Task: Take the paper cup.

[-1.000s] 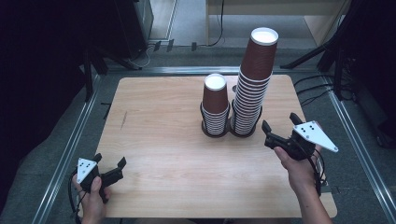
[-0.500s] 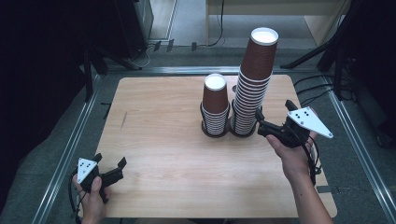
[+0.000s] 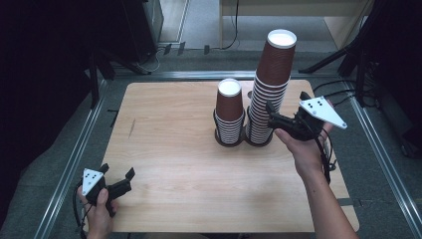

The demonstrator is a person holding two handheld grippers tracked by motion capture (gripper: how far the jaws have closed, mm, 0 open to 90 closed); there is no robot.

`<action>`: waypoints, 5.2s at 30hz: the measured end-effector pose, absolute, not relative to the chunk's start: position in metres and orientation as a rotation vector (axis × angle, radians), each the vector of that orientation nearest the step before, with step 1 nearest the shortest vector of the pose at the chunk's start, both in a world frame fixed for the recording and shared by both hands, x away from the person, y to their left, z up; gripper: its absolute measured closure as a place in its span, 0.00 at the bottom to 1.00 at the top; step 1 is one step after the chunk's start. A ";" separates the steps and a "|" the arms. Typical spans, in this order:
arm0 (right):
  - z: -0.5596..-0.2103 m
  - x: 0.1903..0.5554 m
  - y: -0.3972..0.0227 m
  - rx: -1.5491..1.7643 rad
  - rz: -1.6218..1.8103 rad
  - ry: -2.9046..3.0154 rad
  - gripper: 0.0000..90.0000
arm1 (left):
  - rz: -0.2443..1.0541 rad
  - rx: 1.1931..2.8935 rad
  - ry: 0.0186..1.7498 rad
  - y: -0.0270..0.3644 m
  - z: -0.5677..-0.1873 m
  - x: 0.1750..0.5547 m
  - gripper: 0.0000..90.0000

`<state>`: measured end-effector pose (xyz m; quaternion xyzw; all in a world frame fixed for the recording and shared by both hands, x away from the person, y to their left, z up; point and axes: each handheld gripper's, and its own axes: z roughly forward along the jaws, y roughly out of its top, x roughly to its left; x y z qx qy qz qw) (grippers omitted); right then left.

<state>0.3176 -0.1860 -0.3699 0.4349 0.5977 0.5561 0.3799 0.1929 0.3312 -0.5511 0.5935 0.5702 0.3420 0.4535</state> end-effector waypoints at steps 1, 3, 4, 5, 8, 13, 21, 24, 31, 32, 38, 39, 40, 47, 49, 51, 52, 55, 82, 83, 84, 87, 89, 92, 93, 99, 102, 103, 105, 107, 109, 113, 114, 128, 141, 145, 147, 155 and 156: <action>-0.368 0.319 -0.185 1.107 1.420 1.519 0.01 | 0.844 1.465 1.408 0.331 -0.551 0.193 0.03; -0.366 0.321 -0.184 1.109 1.420 1.510 0.00 | 0.843 1.466 1.407 0.331 -0.551 0.193 0.03; -0.365 0.323 -0.183 1.106 1.419 1.509 0.00 | 0.842 1.466 1.407 0.331 -0.551 0.193 0.03; -0.364 0.324 -0.182 1.103 1.415 1.508 0.00 | 0.842 1.466 1.407 0.331 -0.551 0.193 0.03; -0.362 0.328 -0.180 1.104 1.417 1.503 0.00 | 0.841 1.467 1.405 0.331 -0.551 0.193 0.03; -0.358 0.335 -0.177 1.106 1.424 1.496 0.00 | 0.837 1.469 1.405 0.332 -0.551 0.193 0.03; -0.350 0.343 -0.167 1.090 1.421 1.489 0.00 | 0.830 1.469 1.403 0.332 -0.551 0.193 0.03; -0.347 0.347 -0.164 1.090 1.416 1.482 0.00 | 0.831 1.468 1.403 0.332 -0.551 0.193 0.03; -0.339 0.355 -0.156 1.081 1.416 1.478 0.00 | 0.826 1.465 1.403 0.332 -0.551 0.193 0.03; -0.338 0.356 -0.155 1.075 1.412 1.477 0.00 | 0.826 1.464 1.403 0.332 -0.551 0.193 0.03; -0.332 0.366 -0.152 1.097 1.398 1.455 0.00 | 0.821 1.465 1.402 0.333 -0.551 0.193 0.03; -0.332 0.366 -0.152 1.097 1.398 1.455 0.00 | 0.818 1.461 1.402 0.333 -0.551 0.193 0.03; -0.332 0.367 -0.152 1.102 1.398 1.451 0.00 | 0.815 1.459 1.402 0.333 -0.551 0.193 0.03; -0.332 0.379 -0.150 1.148 1.389 1.443 0.01 | 0.822 1.465 1.399 0.332 -0.551 0.193 0.03; -0.333 0.382 -0.149 1.146 1.372 1.457 0.04 | 0.823 1.466 1.399 0.332 -0.551 0.193 0.03; -0.333 0.383 -0.147 1.134 1.373 1.468 0.08 | 0.823 1.465 1.399 0.333 -0.551 0.193 0.03; -0.333 0.383 -0.146 1.134 1.365 1.466 0.08 | 0.824 1.463 1.400 0.333 -0.551 0.193 0.03; -0.333 0.383 -0.146 1.135 1.362 1.465 0.08 | 0.823 1.465 1.400 0.333 -0.551 0.193 0.03; -0.316 0.381 -0.145 1.117 1.361 1.435 0.12 | 0.809 1.468 1.389 0.332 -0.551 0.193 0.03; -0.314 0.381 -0.145 1.112 1.359 1.433 0.12 | 0.809 1.469 1.388 0.332 -0.551 0.193 0.03; -0.313 0.381 -0.145 1.107 1.358 1.432 0.13 | 0.808 1.468 1.389 0.332 -0.551 0.193 0.03; -0.308 0.380 -0.146 1.099 1.357 1.423 0.13 | 0.807 1.472 1.387 0.333 -0.551 0.193 0.03; -0.304 0.380 -0.146 1.095 1.355 1.420 0.13 | 0.806 1.472 1.387 0.333 -0.551 0.193 0.03; -0.300 0.381 -0.145 1.087 1.364 1.408 0.13 | 0.804 1.473 1.386 0.333 -0.551 0.193 0.03; -0.299 0.381 -0.145 1.083 1.366 1.400 0.13 | 0.804 1.473 1.385 0.333 -0.551 0.193 0.03; -0.293 0.380 -0.142 1.042 1.370 1.386 0.13 | 0.801 1.471 1.386 0.333 -0.551 0.193 0.03; -0.289 0.379 -0.141 1.031 1.374 1.373 0.13 | 0.801 1.470 1.387 0.333 -0.551 0.193 0.03; -0.288 0.379 -0.141 1.026 1.376 1.369 0.13 | 0.802 1.472 1.386 0.333 -0.551 0.193 0.03; -0.285 0.378 -0.141 1.012 1.378 1.356 0.13 | 0.802 1.473 1.386 0.333 -0.551 0.193 0.03; -0.282 0.376 -0.141 0.996 1.385 1.344 0.13 | 0.802 1.473 1.386 0.333 -0.551 0.193 0.03; -0.281 0.376 -0.141 0.990 1.386 1.342 0.13 | 0.802 1.473 1.385 0.333 -0.551 0.193 0.03; -0.275 0.375 -0.141 0.989 1.396 1.333 0.13 | 0.801 1.474 1.386 0.333 -0.551 0.193 0.03; -0.273 0.374 -0.141 0.983 1.397 1.331 0.13 | 0.801 1.474 1.386 0.333 -0.551 0.193 0.03; -0.259 0.369 -0.132 0.945 1.418 1.317 0.13 | 0.798 1.474 1.383 0.333 -0.551 0.193 0.03; -0.250 0.360 -0.114 0.893 1.458 1.331 0.13 | 0.797 1.475 1.382 0.333 -0.551 0.193 0.03; -0.254 0.360 -0.104 0.880 1.463 1.353 0.13 | 0.797 1.478 1.381 0.333 -0.551 0.193 0.03; -0.255 0.359 -0.099 0.879 1.471 1.361 0.13 | 0.797 1.477 1.381 0.333 -0.551 0.193 0.03; -0.262 0.354 -0.077 0.850 1.498 1.404 0.13 | 0.794 1.476 1.379 0.333 -0.551 0.193 0.03; -0.263 0.353 -0.074 0.845 1.504 1.410 0.13 | 0.794 1.477 1.378 0.333 -0.551 0.193 0.03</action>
